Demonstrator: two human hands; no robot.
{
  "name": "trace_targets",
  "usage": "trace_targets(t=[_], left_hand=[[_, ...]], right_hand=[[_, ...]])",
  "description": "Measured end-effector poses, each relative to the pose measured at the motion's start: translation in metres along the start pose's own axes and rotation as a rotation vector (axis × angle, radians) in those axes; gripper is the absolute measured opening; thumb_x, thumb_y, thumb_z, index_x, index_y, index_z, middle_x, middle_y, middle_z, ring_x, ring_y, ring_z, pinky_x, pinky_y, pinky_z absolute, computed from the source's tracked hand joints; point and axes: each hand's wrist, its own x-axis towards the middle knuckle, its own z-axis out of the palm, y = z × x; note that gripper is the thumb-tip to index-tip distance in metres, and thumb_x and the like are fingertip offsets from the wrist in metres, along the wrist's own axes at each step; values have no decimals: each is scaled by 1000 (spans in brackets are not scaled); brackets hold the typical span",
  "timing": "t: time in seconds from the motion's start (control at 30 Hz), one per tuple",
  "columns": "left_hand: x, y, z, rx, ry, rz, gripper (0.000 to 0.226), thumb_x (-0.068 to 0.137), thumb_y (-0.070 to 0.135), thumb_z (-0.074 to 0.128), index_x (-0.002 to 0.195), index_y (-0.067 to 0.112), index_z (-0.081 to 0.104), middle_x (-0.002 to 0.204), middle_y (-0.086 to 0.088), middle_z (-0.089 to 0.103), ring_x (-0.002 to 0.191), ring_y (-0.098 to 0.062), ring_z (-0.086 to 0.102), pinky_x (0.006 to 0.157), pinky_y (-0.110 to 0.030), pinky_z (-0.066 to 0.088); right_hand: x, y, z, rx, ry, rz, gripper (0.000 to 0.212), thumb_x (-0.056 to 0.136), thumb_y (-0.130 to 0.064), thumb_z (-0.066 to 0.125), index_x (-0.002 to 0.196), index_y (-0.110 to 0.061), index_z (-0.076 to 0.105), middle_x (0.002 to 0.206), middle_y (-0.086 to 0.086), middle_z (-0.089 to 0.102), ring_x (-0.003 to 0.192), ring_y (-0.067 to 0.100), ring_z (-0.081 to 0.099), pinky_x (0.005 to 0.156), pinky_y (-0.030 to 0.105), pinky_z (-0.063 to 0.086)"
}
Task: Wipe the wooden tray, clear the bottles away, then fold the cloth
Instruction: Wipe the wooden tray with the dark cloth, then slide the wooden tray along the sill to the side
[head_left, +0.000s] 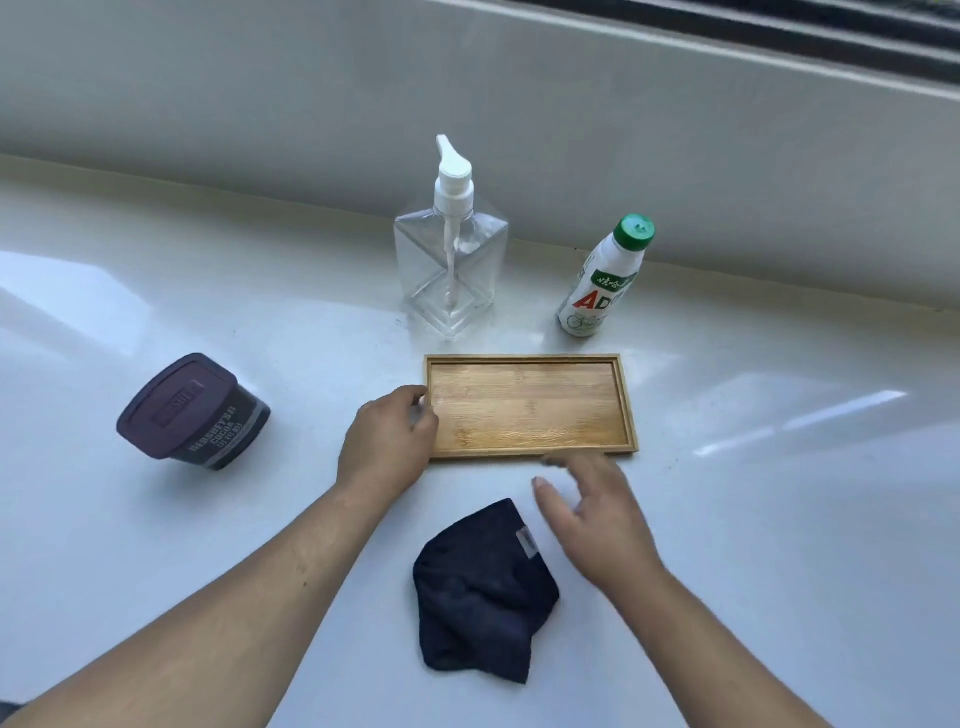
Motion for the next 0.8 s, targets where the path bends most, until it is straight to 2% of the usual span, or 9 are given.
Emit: trace_targets(t=[0.07, 0.1, 0.17, 0.27, 0.4, 0.53, 0.67, 0.73, 0.8], left_hand=[[0, 6, -5, -150, -132, -100, 41, 98, 36, 52, 138, 31, 61, 129, 8, 67, 101, -14, 62, 78, -32, 47], [0, 8, -6, -227, -177, -131, 40, 98, 33, 54, 137, 32, 60, 131, 9, 65, 97, -11, 62, 75, -30, 46], [-1, 12, -10, -320, -227, -171, 34, 96, 30, 58, 129, 33, 59, 128, 9, 63, 90, -6, 62, 69, -27, 46], [-4, 17, -14, -357, -296, -213, 35, 83, 36, 64, 118, 34, 62, 124, 6, 63, 95, -16, 64, 74, -35, 50], [-11, 23, -9, -358, -345, -244, 40, 61, 45, 64, 101, 38, 66, 118, 2, 66, 92, -21, 63, 77, -40, 52], [-26, 47, 17, -377, -410, -260, 35, 52, 49, 64, 86, 48, 69, 114, 1, 68, 86, -24, 62, 73, -38, 50], [-33, 110, 59, -385, -441, -203, 37, 49, 48, 64, 85, 45, 70, 105, -2, 71, 74, -24, 60, 69, -37, 47], [-34, 149, 83, -370, -439, -178, 39, 48, 49, 63, 86, 45, 69, 103, -4, 70, 79, -26, 62, 70, -38, 48], [-33, 187, 104, -354, -435, -160, 38, 50, 49, 62, 87, 45, 69, 106, -5, 70, 92, -30, 65, 75, -41, 53]], right_hand=[[29, 9, -34, 148, 172, 299, 49, 97, -57, 53, 141, -34, 53, 141, -4, 59, 130, 22, 53, 103, 41, 46], [40, 13, -45, 242, 161, 426, 54, 100, -58, 50, 148, -34, 46, 150, 2, 55, 136, 27, 51, 106, 42, 42], [54, 14, -53, 307, 65, 519, 61, 102, -62, 42, 155, -32, 37, 159, 6, 48, 144, 29, 45, 111, 43, 36], [61, 11, -55, 338, 61, 512, 61, 102, -64, 39, 153, -29, 42, 154, 6, 52, 138, 28, 48, 107, 41, 36], [45, 13, -71, 447, 86, 551, 48, 100, -66, 37, 134, -35, 51, 128, -4, 56, 113, 19, 47, 96, 37, 33], [18, 42, -108, 494, 150, 535, 47, 93, -73, 37, 124, -42, 52, 127, -13, 55, 119, 15, 49, 98, 36, 34], [14, 88, -164, 492, 204, 547, 44, 97, -73, 35, 123, -43, 54, 120, -16, 58, 116, 16, 51, 92, 35, 35], [19, 113, -195, 505, 222, 541, 43, 97, -74, 34, 122, -44, 53, 119, -15, 58, 116, 16, 51, 93, 35, 34], [27, 139, -227, 528, 226, 529, 44, 95, -75, 34, 123, -45, 52, 124, -16, 58, 118, 14, 50, 96, 35, 34]])
